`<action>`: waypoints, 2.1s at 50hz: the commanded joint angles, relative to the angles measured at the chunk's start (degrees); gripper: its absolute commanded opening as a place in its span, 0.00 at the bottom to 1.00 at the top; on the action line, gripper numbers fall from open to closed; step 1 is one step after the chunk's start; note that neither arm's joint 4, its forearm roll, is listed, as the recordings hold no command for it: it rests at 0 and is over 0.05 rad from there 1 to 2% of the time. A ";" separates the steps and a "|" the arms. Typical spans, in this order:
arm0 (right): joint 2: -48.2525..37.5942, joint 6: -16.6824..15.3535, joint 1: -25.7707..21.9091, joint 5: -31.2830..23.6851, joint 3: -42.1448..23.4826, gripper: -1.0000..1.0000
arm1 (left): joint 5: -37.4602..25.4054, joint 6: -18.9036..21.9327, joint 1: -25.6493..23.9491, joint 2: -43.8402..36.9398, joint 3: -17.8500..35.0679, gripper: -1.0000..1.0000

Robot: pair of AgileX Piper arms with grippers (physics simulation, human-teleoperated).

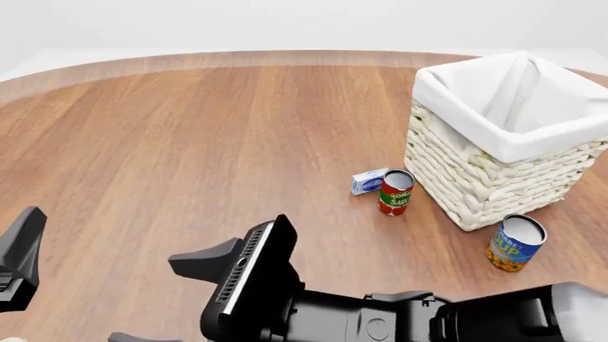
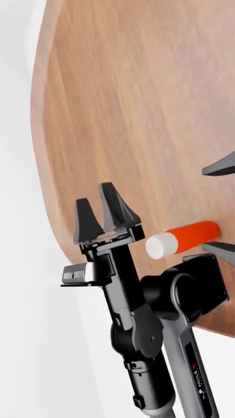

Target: Pick up the ketchup, and put it in the basket.

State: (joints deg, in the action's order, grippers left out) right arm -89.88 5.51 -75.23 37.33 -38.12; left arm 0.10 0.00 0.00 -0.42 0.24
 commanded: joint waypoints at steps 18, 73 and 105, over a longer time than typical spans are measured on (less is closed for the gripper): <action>-4.62 2.03 -1.68 -4.64 -5.81 1.00 | 0.00 0.00 0.00 0.00 0.00 1.00; -13.98 6.98 -4.52 -6.18 -12.32 1.00 | 0.00 0.00 0.00 0.00 0.00 1.00; -12.76 8.53 -5.61 -4.77 -11.64 1.00 | 0.00 0.00 0.00 0.00 0.00 1.00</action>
State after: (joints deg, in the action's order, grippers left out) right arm -102.74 13.56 -80.65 32.20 -49.84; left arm 0.10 0.00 0.00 -0.42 0.24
